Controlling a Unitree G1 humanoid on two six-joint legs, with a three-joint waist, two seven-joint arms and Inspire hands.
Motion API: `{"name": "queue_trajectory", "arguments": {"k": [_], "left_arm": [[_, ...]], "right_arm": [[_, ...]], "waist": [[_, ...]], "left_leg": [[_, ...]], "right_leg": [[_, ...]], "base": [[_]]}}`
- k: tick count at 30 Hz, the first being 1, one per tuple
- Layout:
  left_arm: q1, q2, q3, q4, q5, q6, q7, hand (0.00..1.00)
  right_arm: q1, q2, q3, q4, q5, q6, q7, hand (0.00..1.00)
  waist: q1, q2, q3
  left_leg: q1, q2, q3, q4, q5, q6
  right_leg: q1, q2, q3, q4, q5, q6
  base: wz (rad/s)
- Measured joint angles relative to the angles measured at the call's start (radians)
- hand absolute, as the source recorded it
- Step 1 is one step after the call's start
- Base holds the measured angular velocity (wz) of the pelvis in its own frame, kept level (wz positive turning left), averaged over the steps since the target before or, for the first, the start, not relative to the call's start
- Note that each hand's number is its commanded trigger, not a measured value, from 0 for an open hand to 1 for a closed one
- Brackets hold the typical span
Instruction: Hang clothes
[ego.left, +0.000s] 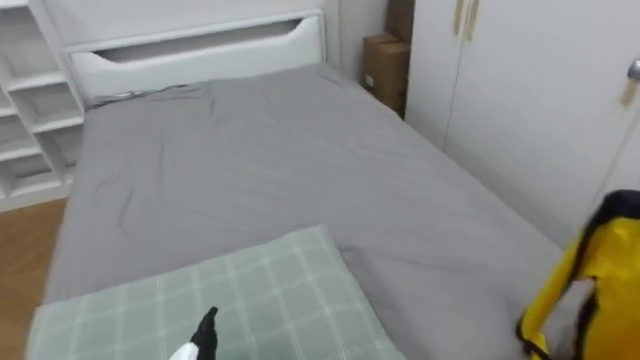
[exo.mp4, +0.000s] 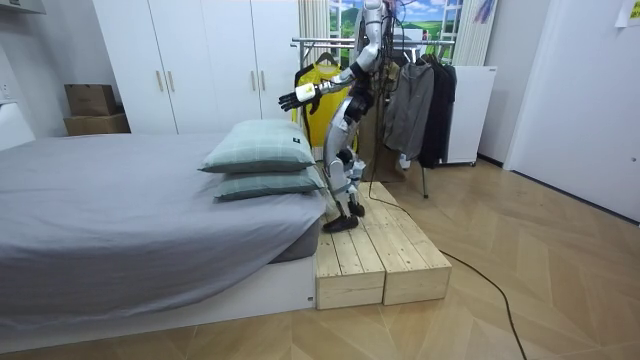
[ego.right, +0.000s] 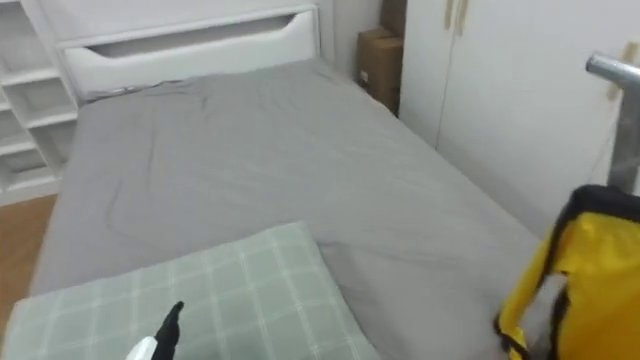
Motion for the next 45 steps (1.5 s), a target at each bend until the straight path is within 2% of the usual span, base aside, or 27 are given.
{"name": "queue_trajectory", "arguments": {"k": [1, 2, 3, 5, 6, 8, 11, 13, 14, 15, 16, 17, 19, 20, 21, 22, 23, 24, 25, 26, 27, 30, 31, 36, 40, 45], "left_arm": [[-0.004, -0.007, 0.004, 0.006, -0.002, -0.001, 0.006, 0.0], [-0.004, -0.01, 0.002, 0.007, -0.007, -0.002, 0.006, 0.0], [-0.004, -0.012, 0.002, 0.007, -0.008, -0.002, 0.008, 0.0], [-0.004, -0.01, 0.007, 0.02, -0.002, -0.002, 0.029, 0.0], [-0.004, -0.007, 0.008, 0.029, -0.003, -0.002, 0.032, 0.0], [-0.006, -0.006, 0.008, 0.041, -0.008, -0.002, 0.032, 0.0], [-0.027, -0.003, 0.008, 0.089, -0.01, -0.012, 0.031, 0.0], [-0.045, 0.0, 0.007, 0.129, -0.01, -0.014, 0.031, 0.0], [-0.049, 0.0, 0.007, 0.137, -0.011, -0.015, 0.032, 0.0], [-0.058, 0.0, 0.004, 0.156, -0.01, -0.015, 0.032, 0.0], [-0.062, -0.002, 0.004, 0.169, -0.011, -0.015, 0.032, 0.0], [-0.062, -0.002, 0.004, 0.171, -0.013, -0.015, 0.032, 0.0], [-0.074, -0.002, -0.005, 0.17, -0.028, -0.015, 0.032, 0.0], [-0.081, -0.001, -0.013, 0.17, -0.029, -0.015, 0.032, 0.0], [-0.098, -0.004, -0.021, 0.17, -0.028, -0.015, 0.032, 0.0], [-0.108, -0.001, -0.021, 0.17, -0.031, -0.015, 0.033, 0.0], [-0.113, 0.003, -0.022, 0.17, -0.036, -0.015, 0.033, 0.0], [-0.124, 0.008, -0.023, 0.172, -0.049, -0.015, 0.033, 0.0], [-0.131, 0.018, -0.022, 0.173, -0.049, -0.015, 0.033, 0.0], [-0.131, 0.017, -0.023, 0.174, -0.048, -0.014, 0.033, 0.0], [-0.131, 0.017, -0.023, 0.165, -0.045, -0.016, 0.048, 0.0], [-0.139, 0.017, -0.015, 0.174, -0.046, -0.017, 0.075, 0.0], [-0.139, 0.017, -0.017, 0.176, -0.048, -0.016, 0.076, 0.0], [-0.154, 0.017, -0.046, 0.176, -0.049, -0.015, 0.076, 0.0], [-0.153, 0.016, -0.028, 0.175, -0.046, -0.013, 0.073, 0.0], [-0.156, 0.021, 0.009, 0.175, -0.059, -0.013, 0.099, 0.0]], "right_arm": [[-0.002, -0.001, 0.0, -0.007, 0.003, -0.008, 0.004, 0.0], [0.007, 0.0, 0.001, -0.014, 0.01, -0.009, 0.003, 0.0], [0.021, 0.0, 0.003, -0.018, 0.019, -0.006, -0.001, 0.0], [0.037, 0.006, 0.002, -0.018, 0.019, 0.002, -0.002, 0.0], [0.048, 0.006, -0.001, -0.017, 0.026, 0.005, -0.012, 0.0], [0.066, 0.006, -0.001, -0.013, 0.048, 0.006, -0.024, 0.0], [0.089, 0.01, -0.001, -0.012, 0.058, 0.006, -0.044, 0.0], [0.094, 0.014, -0.01, -0.012, 0.063, 0.006, -0.058, 0.0], [0.094, 0.014, -0.011, -0.012, 0.063, 0.005, -0.062, 0.0], [0.094, 0.014, -0.011, -0.013, 0.063, 0.005, -0.071, 0.0], [0.089, 0.014, -0.011, -0.013, 0.063, 0.005, -0.081, 0.0], [0.085, 0.014, -0.011, -0.013, 0.063, 0.004, -0.087, 0.0], [0.084, 0.019, -0.01, -0.015, 0.067, 0.001, -0.097, 0.0], [0.084, 0.022, -0.01, -0.017, 0.065, 0.001, -0.098, 0.0], [0.082, 0.026, -0.01, -0.024, 0.063, 0.0, -0.1, 0.0], [0.07, 0.034, -0.011, -0.025, 0.063, -0.004, -0.104, 0.0], [0.062, 0.037, -0.011, -0.027, 0.065, -0.009, -0.108, 0.0], [0.053, 0.042, -0.011, -0.033, 0.065, -0.012, -0.114, 0.0], [0.052, 0.048, -0.011, -0.031, 0.066, -0.01, -0.127, 0.0], [0.06, 0.05, -0.011, -0.027, 0.063, -0.008, -0.132, 0.0], [0.061, 0.051, -0.011, -0.02, 0.053, -0.005, -0.133, 0.0], [0.048, 0.052, -0.005, -0.01, 0.052, -0.004, -0.134, 0.0], [0.049, 0.051, 0.001, -0.011, 0.055, 0.002, -0.135, 0.0], [0.046, 0.051, 0.033, -0.015, 0.062, 0.01, -0.139, 0.0], [0.058, 0.05, 0.027, -0.018, 0.062, 0.011, -0.13, 0.0], [0.068, 0.049, 0.027, -0.011, 0.07, 0.004, -0.129, 0.0]], "waist": [[-0.01, -0.001, -0.0009], [-0.017, 0.003, -0.0062], [-0.02, 0.006, -0.008], [-0.025, 0.004, -0.0047], [-0.032, -0.001, -0.003], [-0.042, -0.017, -0.0013], [-0.053, -0.022, -0.0026], [-0.059, -0.021, -0.0011], [-0.062, -0.022, -0.0022], [-0.069, -0.02, -0.0028], [-0.071, -0.017, -0.0078], [-0.078, -0.016, -0.0074], [-0.089, -0.013, -0.0085], [-0.089, -0.014, -0.0088], [-0.089, -0.007, -0.0039], [-0.086, 0.003, -0.0024], [-0.086, 0.007, -0.0019], [-0.088, 0.009, -0.0001], [-0.096, 0.004, 0.0011], [-0.112, 0.005, -0.0062], [-0.101, 0.003, -0.0098], [-0.105, 0.01, 0.0039], [-0.112, 0.011, 0.0048], [-0.117, 0.011, 0.0052], [-0.13, 0.01, 0.0051], [-0.139, 0.009, 0.0009]], "left_leg": [[0.001, 0.002, -0.002, -0.009, 0.001, -0.001], [0.003, 0.003, -0.001, -0.022, 0.001, -0.001], [0.011, 0.002, 0.001, -0.034, 0.0, 0.0], [0.027, -0.011, 0.007, -0.055, 0.0, 0.0], [0.03, -0.019, 0.005, -0.07, 0.005, 0.009], [0.029, -0.029, 0.005, -0.069, 0.005, 0.011], [0.014, -0.05, -0.011, -0.064, -0.004, 0.036], [-0.009, -0.085, -0.056, -0.064, -0.017, 0.061], [-0.013, -0.093, -0.065, -0.064, -0.021, 0.069], [-0.02, -0.116, -0.091, -0.066, -0.028, 0.081], [-0.023, -0.138, -0.11, -0.072, -0.035, 0.092], [-0.023, -0.151, -0.121, -0.076, -0.038, 0.097], [-0.012, -0.201, -0.178, -0.118, -0.031, 0.118], [-0.008, -0.214, -0.194, -0.128, -0.028, 0.123], [-0.003, -0.228, -0.228, -0.14, -0.026, 0.128], [-0.002, -0.226, -0.259, -0.15, -0.025, 0.128], [-0.002, -0.226, -0.271, -0.156, -0.024, 0.126], [0.0, -0.229, -0.287, -0.161, -0.023, 0.125], [0.002, -0.243, -0.32, -0.162, -0.022, 0.124], [0.001, -0.244, -0.337, -0.163, -0.02, 0.119], [0.008, -0.243, -0.334, -0.177, -0.018, 0.113], [0.008, -0.246, -0.333, -0.207, -0.01, 0.098], [0.01, -0.244, -0.333, -0.211, -0.01, 0.097], [0.028, -0.245, -0.333, -0.238, -0.004, 0.087], [0.036, -0.247, -0.343, -0.242, -0.002, 0.084], [0.045, -0.253, -0.37, -0.243, 0.0, 0.08]], "right_leg": [[0.004, 0.0, -0.017, 0.001, 0.006, -0.023], [0.007, 0.003, -0.019, 0.001, 0.005, -0.024], [0.012, 0.003, -0.025, 0.001, 0.002, -0.029], [0.019, -0.006, -0.041, 0.0, 0.001, -0.032], [0.026, -0.014, -0.055, -0.001, 0.001, -0.032], [0.034, -0.029, -0.075, -0.004, 0.002, -0.03], [0.061, -0.049, -0.122, -0.022, 0.013, -0.007], [0.081, -0.054, -0.144, -0.046, 0.029, 0.022], [0.085, -0.055, -0.144, -0.049, 0.036, 0.023], [0.1, -0.056, -0.143, -0.063, 0.049, 0.027], [0.115, -0.056, -0.138, -0.074, 0.06, 0.035], [0.122, -0.059, -0.121, -0.081, 0.064, 0.042], [0.124, -0.069, -0.007, -0.074, 0.082, 0.06], [0.122, -0.069, 0.03, -0.067, 0.085, 0.062], [0.096, -0.061, 0.111, -0.045, 0.082, 0.065], [0.07, -0.033, 0.201, -0.069, 0.072, 0.063], [0.055, -0.02, 0.229, -0.097, 0.073, 0.061], [0.025, -0.002, 0.276, -0.163, 0.1, 0.063], [0.001, 0.003, 0.311, -0.197, 0.194, 0.067], [0.009, 0.006, 0.31, -0.2, 0.198, 0.066], [0.024, 0.017, 0.309, -0.221, 0.207, 0.062], [0.049, 0.031, 0.309, -0.265, 0.214, 0.053], [0.054, 0.034, 0.309, -0.273, 0.214, 0.053], [0.067, 0.038, 0.311, -0.291, 0.214, 0.053], [0.09, 0.043, 0.305, -0.317, 0.214, 0.051], [0.113, 0.046, 0.3, -0.327, 0.21, 0.047]], "base": [[0.5], [0.55], [0.34], [0.17], [0.25], [0.34], [0.48], [0.62], [0.72], [0.73], [0.74], [0.82], [0.93], [0.83], [0.68], [0.63], [0.57], [0.74], [0.9], [0.67], [0.29], [0.0], [0.0], [0.0], [0.07], [0.12]]}}
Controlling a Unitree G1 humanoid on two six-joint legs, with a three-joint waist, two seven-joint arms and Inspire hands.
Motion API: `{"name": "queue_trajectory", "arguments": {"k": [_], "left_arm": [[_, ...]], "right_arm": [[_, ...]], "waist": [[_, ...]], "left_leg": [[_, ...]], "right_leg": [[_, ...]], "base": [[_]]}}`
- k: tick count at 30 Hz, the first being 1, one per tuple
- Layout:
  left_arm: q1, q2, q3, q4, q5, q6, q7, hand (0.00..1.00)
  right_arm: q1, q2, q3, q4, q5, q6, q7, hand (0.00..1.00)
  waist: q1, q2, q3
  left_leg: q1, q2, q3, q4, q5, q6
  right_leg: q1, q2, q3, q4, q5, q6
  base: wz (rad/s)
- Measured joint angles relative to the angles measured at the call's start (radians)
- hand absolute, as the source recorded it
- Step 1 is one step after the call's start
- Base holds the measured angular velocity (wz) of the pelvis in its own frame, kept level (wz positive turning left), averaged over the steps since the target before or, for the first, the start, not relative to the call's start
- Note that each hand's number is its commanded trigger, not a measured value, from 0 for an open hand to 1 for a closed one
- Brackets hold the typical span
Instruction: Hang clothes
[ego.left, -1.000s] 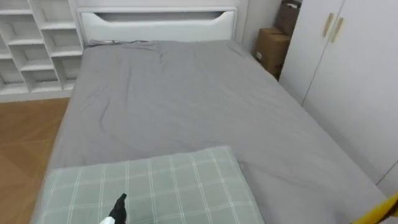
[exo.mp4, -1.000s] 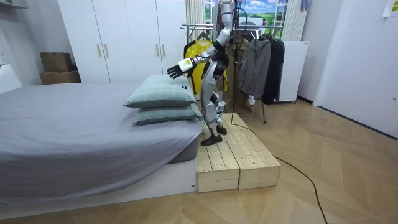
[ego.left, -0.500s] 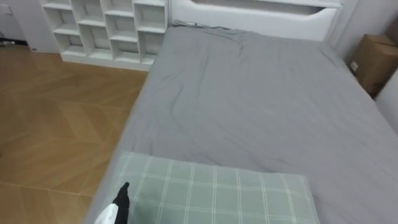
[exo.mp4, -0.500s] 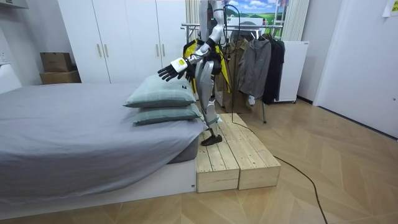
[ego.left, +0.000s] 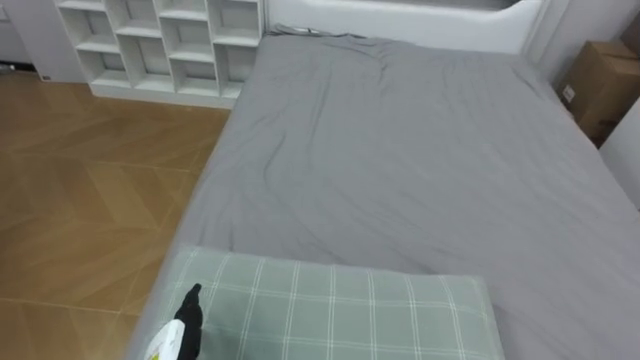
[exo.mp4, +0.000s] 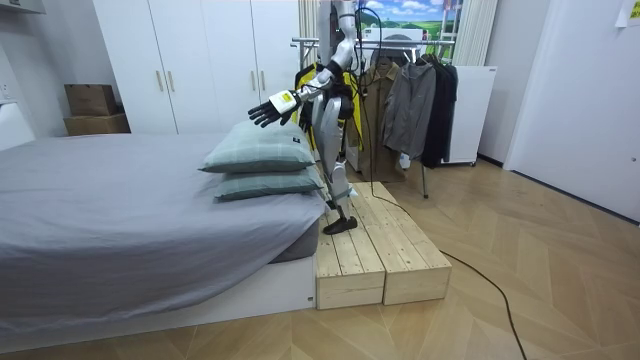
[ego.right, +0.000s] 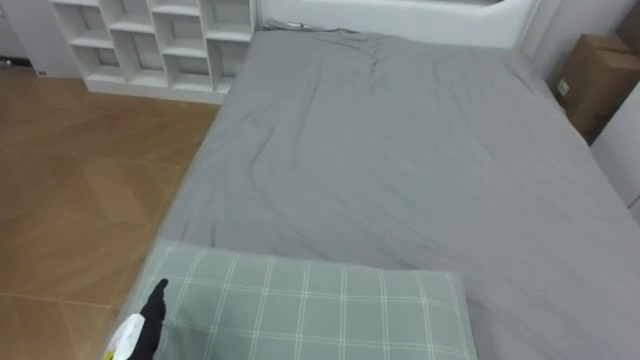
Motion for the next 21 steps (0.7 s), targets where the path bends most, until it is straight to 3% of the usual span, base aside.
{"name": "queue_trajectory", "arguments": {"k": [8, 11, 13, 15, 18, 21], "left_arm": [[0.021, 0.006, 0.04, 0.001, -0.157, -0.004, 0.118, 0.0], [0.038, 0.011, 0.072, 0.051, -0.262, -0.013, 0.167, 0.0], [0.078, 0.017, 0.147, 0.127, -0.295, -0.019, 0.17, 0.0], [0.127, 0.024, 0.198, 0.174, -0.345, -0.018, 0.174, 0.0], [0.18, 0.037, 0.286, 0.301, -0.417, -0.003, 0.172, 0.0], [0.226, 0.038, 0.356, 0.349, -0.467, 0.017, 0.17, 0.0]], "right_arm": [[0.016, -0.014, 0.0, 0.018, 0.025, 0.001, -0.004, 0.0], [0.027, -0.018, -0.024, 0.021, 0.032, 0.003, -0.004, 0.0], [0.052, -0.018, -0.081, 0.021, 0.021, 0.01, -0.002, 0.0], [0.074, -0.02, -0.118, 0.024, 0.024, 0.011, -0.003, 0.0], [0.094, -0.031, -0.138, 0.042, 0.019, 0.013, 0.001, 0.0], [0.107, -0.045, -0.168, 0.06, 0.019, 0.042, 0.013, 0.0]], "waist": [[0.011, 0.012, -0.0038], [0.021, 0.018, -0.0049], [0.047, 0.02, -0.0157], [0.06, 0.022, -0.0183], [0.071, 0.025, -0.0166], [0.083, 0.029, -0.0156]], "left_leg": [[0.025, -0.001, -0.01, -0.006, 0.003, -0.006], [0.048, -0.003, -0.009, -0.018, 0.004, -0.008], [0.079, -0.005, 0.01, -0.048, 0.008, -0.013], [0.101, -0.006, 0.012, -0.063, 0.009, -0.015], [0.132, -0.012, 0.009, -0.083, 0.009, -0.017], [0.139, -0.023, -0.004, -0.094, 0.01, -0.018]], "right_leg": [[0.014, 0.002, 0.002, 0.001, -0.005, -0.004], [0.03, 0.001, 0.0, -0.003, -0.007, -0.006], [0.038, -0.001, 0.012, -0.006, -0.012, -0.008], [0.058, -0.001, 0.01, -0.019, -0.012, -0.008], [0.081, -0.006, 0.005, -0.021, -0.023, -0.009], [0.088, -0.015, -0.008, -0.018, -0.033, -0.003]], "base": [[0.01], [-0.02], [-0.17], [-0.04], [0.05], [0.15]]}}
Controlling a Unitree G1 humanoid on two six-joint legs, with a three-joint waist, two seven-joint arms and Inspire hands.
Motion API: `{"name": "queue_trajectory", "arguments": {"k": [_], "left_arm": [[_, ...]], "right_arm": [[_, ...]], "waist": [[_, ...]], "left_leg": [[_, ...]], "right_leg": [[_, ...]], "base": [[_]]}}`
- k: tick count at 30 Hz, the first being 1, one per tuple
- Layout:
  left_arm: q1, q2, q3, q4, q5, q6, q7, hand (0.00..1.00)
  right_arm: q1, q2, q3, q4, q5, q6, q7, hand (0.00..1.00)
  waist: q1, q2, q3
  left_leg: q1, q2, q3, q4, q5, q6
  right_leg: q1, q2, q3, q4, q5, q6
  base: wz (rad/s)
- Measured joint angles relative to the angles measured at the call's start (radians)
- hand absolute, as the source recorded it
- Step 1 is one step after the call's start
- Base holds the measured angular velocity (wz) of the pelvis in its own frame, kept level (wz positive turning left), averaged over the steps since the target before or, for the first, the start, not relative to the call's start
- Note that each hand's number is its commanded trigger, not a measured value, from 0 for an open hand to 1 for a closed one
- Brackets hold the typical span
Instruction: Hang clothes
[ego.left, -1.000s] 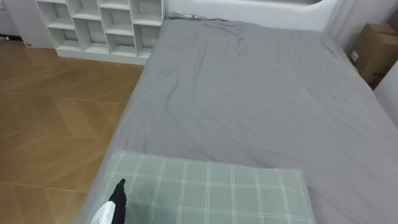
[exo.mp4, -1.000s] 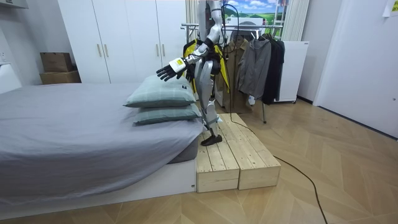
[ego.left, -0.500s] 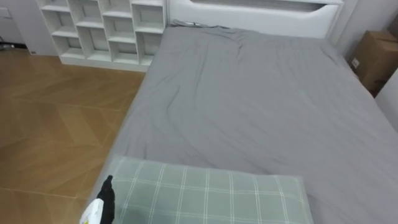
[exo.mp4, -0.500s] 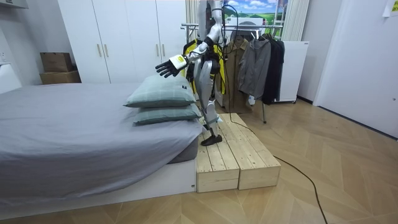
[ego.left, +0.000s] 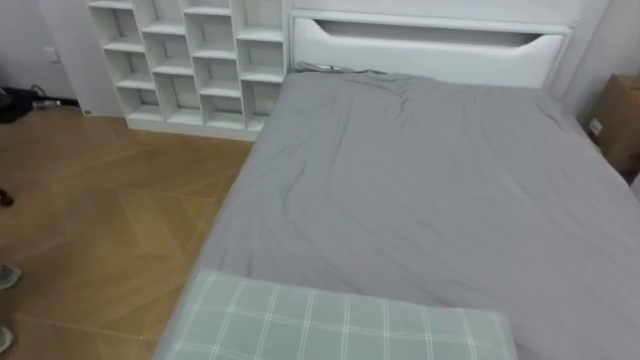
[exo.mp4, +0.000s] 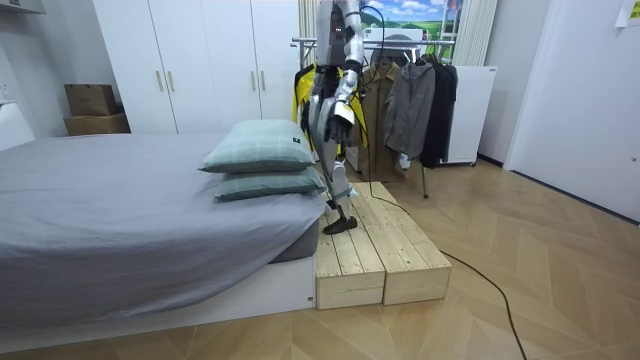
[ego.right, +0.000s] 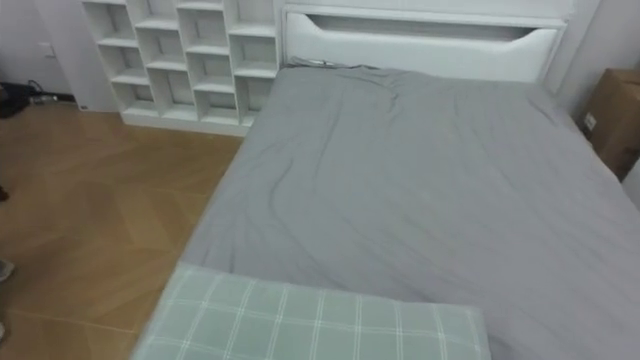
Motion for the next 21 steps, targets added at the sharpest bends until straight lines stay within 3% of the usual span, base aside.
{"name": "queue_trajectory", "arguments": {"k": [5, 7, 16, 21], "left_arm": [[0.033, -0.007, 0.015, 0.12, -0.071, 0.041, -0.052, 0.0], [0.037, -0.016, 0.015, 0.171, -0.071, 0.087, -0.099, 0.0], [0.038, -0.055, 0.013, 0.183, -0.066, 0.217, -0.274, 0.0], [0.0, -0.055, -0.015, 0.182, -0.06, 0.274, -0.336, 0.0]], "right_arm": [[0.009, 0.0, -0.023, 0.006, -0.037, 0.036, 0.059, 0.0], [0.01, -0.001, -0.025, 0.007, -0.038, 0.055, 0.088, 0.0], [0.027, 0.0, -0.027, 0.005, -0.088, 0.121, 0.101, 0.0], [0.026, 0.001, -0.026, 0.004, -0.118, 0.158, 0.104, 0.0]], "waist": [[0.008, -0.001, 0.0056], [0.008, -0.002, 0.0067], [0.005, -0.004, 0.0064], [0.0, -0.002, 0.0071]], "left_leg": [[0.024, -0.01, -0.006, -0.021, 0.001, 0.001], [0.036, -0.015, -0.004, -0.029, 0.0, 0.002], [0.05, -0.016, 0.013, -0.04, 0.0, 0.003], [0.048, -0.016, 0.018, -0.038, 0.0, 0.003]], "right_leg": [[0.018, -0.008, -0.004, 0.0, -0.006, 0.006], [0.03, -0.013, -0.003, -0.001, -0.014, 0.01], [0.037, -0.016, -0.001, 0.0, -0.017, 0.01], [0.032, -0.017, 0.013, 0.003, -0.018, 0.011]], "base": [[0.05], [-0.02], [-0.03], [-0.02]]}}
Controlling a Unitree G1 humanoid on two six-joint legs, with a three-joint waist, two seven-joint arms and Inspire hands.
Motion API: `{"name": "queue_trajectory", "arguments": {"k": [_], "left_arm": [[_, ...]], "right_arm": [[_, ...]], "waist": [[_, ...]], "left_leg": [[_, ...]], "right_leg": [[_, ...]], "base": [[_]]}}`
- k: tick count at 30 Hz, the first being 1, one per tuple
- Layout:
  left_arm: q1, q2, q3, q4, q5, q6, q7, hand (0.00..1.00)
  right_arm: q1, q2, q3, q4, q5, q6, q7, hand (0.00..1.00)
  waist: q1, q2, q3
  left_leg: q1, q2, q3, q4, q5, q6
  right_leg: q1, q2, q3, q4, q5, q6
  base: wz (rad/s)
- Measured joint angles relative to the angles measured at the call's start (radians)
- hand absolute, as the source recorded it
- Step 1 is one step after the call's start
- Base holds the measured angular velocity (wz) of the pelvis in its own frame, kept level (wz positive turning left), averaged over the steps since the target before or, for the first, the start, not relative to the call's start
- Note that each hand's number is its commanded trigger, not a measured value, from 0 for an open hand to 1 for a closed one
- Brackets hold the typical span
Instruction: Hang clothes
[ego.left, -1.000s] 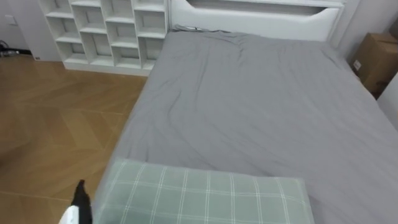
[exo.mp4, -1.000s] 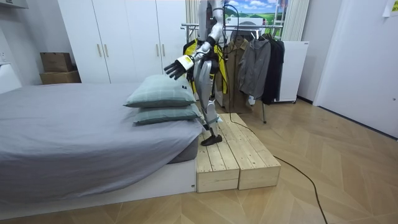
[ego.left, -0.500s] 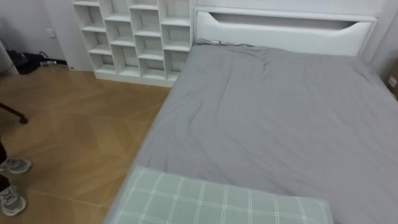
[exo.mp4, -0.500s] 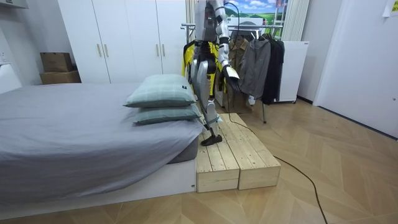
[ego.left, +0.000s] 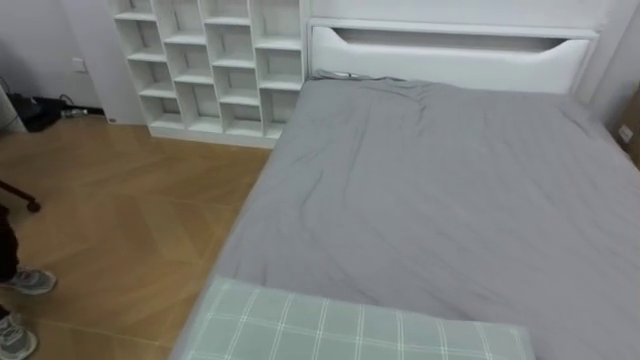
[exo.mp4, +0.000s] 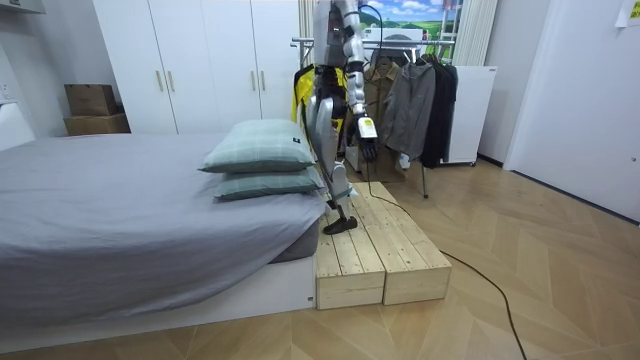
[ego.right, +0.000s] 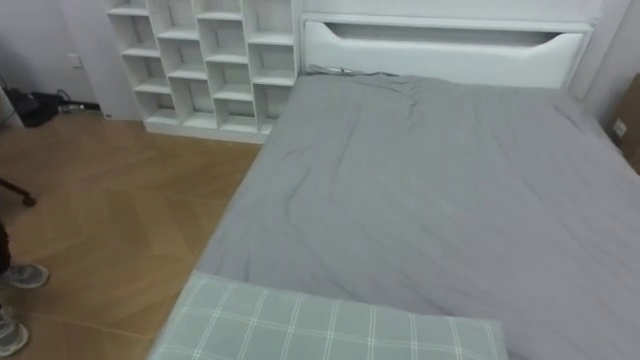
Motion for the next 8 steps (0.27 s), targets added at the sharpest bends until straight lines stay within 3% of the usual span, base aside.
{"name": "queue_trajectory", "arguments": {"k": [8], "left_arm": [[-0.046, 0.0, -0.07, -0.031, 0.01, 0.055, -0.068, 0.0]], "right_arm": [[-0.011, 0.012, 0.0, -0.002, -0.034, 0.026, -0.009, 0.0]], "waist": [[-0.027, -0.003, 0.0006]], "left_leg": [[-0.002, -0.001, 0.002, 0.001, -0.001, 0.001]], "right_leg": [[-0.009, 0.0, 0.002, -0.002, -0.001, 0.001]], "base": [[0.0]]}}
